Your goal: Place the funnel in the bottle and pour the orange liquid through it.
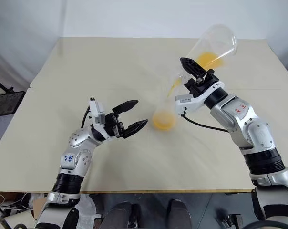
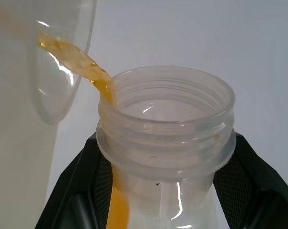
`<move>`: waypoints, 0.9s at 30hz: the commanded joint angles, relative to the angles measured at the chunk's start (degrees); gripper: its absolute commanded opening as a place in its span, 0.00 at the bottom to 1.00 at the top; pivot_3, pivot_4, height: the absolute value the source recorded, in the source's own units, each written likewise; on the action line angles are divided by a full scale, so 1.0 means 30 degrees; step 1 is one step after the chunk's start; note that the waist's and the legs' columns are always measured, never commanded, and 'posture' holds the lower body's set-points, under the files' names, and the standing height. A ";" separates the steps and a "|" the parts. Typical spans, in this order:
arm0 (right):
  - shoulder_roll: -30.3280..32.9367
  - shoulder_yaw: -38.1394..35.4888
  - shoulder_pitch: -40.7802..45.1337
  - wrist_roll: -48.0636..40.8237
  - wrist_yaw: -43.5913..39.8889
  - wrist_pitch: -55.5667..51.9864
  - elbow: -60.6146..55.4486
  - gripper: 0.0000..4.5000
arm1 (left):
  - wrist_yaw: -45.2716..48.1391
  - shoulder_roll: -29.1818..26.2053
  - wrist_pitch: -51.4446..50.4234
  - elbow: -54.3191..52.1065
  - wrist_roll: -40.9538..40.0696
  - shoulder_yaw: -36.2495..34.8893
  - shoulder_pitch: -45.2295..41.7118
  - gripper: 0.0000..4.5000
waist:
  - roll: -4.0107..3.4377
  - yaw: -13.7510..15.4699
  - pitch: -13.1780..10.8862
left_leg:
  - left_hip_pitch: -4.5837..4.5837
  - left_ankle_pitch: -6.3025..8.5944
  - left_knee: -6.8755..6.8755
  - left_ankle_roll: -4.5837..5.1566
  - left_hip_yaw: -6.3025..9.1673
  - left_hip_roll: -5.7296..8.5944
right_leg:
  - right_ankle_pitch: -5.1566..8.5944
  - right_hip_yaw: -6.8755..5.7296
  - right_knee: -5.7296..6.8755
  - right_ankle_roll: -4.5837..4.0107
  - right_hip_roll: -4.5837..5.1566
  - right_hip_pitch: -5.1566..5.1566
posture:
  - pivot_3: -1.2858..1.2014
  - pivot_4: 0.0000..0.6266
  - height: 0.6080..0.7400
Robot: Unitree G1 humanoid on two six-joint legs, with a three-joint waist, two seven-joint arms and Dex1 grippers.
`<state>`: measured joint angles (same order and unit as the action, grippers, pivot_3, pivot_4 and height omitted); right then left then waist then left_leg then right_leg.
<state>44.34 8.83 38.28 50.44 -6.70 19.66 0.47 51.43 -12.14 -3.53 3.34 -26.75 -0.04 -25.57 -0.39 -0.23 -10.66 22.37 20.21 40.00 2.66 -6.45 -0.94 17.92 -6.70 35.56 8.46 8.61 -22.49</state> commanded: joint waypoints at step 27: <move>0.0417 -0.0436 0.0192 0.0596 0.0761 -0.0121 -0.0768 0.54 | -0.0244 0.0205 0.0423 -0.0610 -0.0011 0.0244 0.0156 1.00 | 0.0000 -0.0002 0.0000 | 0.0000 0.0000 0.0001 0.0001 -0.0001 0.0000 | 0.0000 0.0001 0.0000 0.0000 0.0000 0.0000 | 0.52 0.24 1.00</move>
<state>44.34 8.84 37.69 51.94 -6.16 18.91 0.34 50.83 -11.95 -3.47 3.32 -26.74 0.55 -25.53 -0.39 -0.24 -10.66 22.37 20.21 40.00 2.66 -6.45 -0.94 17.92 -6.70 35.56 8.46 8.61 -22.49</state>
